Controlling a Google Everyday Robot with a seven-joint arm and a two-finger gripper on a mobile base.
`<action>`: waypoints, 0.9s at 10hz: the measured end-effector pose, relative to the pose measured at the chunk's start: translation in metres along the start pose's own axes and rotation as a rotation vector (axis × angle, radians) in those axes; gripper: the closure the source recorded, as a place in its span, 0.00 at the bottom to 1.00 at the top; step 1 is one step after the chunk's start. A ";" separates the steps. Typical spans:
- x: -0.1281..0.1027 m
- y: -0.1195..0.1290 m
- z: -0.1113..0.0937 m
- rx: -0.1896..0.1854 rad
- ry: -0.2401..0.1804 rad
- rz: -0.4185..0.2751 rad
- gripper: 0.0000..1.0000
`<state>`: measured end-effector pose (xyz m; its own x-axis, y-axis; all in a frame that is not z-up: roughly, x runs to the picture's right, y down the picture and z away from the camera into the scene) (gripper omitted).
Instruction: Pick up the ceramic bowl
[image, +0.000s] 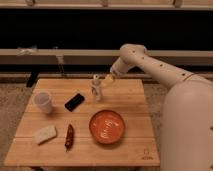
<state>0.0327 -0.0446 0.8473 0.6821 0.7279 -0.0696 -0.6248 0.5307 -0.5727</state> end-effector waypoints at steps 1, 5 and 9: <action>0.010 0.000 -0.005 0.018 0.024 0.006 0.20; 0.075 0.030 -0.028 0.087 0.158 0.050 0.20; 0.116 0.082 -0.021 0.092 0.262 0.116 0.20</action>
<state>0.0689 0.0736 0.7751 0.6713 0.6556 -0.3456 -0.7281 0.4962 -0.4729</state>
